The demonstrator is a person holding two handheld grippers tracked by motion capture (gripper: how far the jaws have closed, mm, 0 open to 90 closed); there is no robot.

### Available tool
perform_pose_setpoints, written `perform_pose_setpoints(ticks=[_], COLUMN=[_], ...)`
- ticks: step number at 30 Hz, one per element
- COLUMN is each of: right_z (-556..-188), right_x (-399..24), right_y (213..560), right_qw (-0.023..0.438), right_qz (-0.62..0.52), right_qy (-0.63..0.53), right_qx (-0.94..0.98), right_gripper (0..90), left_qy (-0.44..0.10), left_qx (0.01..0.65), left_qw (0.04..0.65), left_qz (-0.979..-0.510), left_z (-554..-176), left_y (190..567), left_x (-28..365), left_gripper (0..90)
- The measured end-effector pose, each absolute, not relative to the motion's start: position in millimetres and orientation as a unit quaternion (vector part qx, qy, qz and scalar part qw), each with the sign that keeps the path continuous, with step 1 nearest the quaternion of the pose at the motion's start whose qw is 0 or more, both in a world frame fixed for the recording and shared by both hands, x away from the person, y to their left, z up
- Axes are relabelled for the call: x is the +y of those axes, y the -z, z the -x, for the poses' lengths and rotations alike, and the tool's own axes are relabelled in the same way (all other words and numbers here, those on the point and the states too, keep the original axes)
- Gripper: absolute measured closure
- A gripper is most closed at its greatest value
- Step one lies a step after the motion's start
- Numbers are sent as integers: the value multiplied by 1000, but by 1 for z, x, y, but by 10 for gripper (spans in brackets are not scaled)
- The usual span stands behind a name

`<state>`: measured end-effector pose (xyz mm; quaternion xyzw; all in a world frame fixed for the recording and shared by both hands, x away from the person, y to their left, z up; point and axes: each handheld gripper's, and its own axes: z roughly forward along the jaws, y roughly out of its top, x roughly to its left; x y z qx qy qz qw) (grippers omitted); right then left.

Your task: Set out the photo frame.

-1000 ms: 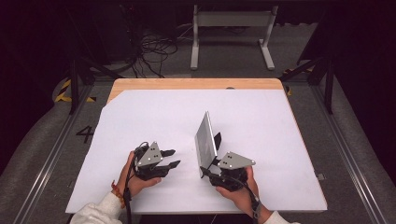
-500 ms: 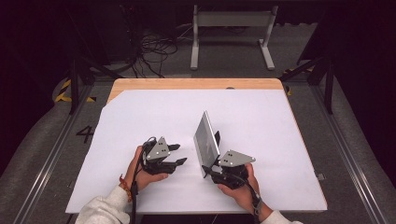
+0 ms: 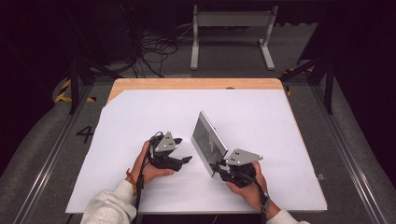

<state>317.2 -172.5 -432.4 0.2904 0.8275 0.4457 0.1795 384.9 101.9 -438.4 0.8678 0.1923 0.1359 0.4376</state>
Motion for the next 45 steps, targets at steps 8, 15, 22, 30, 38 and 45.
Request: perform_pose_setpoints(ticks=[8,15,22,30,38,45], right_z=[-316,-321,-325,-330,-330,-322], right_x=[-175,-175,-181,-188,-192,-198], right_y=[434,436,434,432,432,430], right_qw=[185,175,161,152,168,172], right_qz=[-298,-301,-303,-301,-308,-304], right_qy=[-455,-473,-470,-463,-454,-457], right_qx=[819,809,813,820,819,818], right_gripper=[689,718,755,783,705,752], left_qy=[-129,-118,-114,-109,-111,-105], left_qx=[190,190,184,190,192,193], left_qw=[434,437,435,440,439,450], left_qz=[-871,-871,-874,-871,-870,-866], left_z=[-390,-392,-396,-402,-406,-414], left_y=[441,443,446,445,446,445], left_x=[96,93,88,84,80,79], left_gripper=[218,206,204,193,192,192])
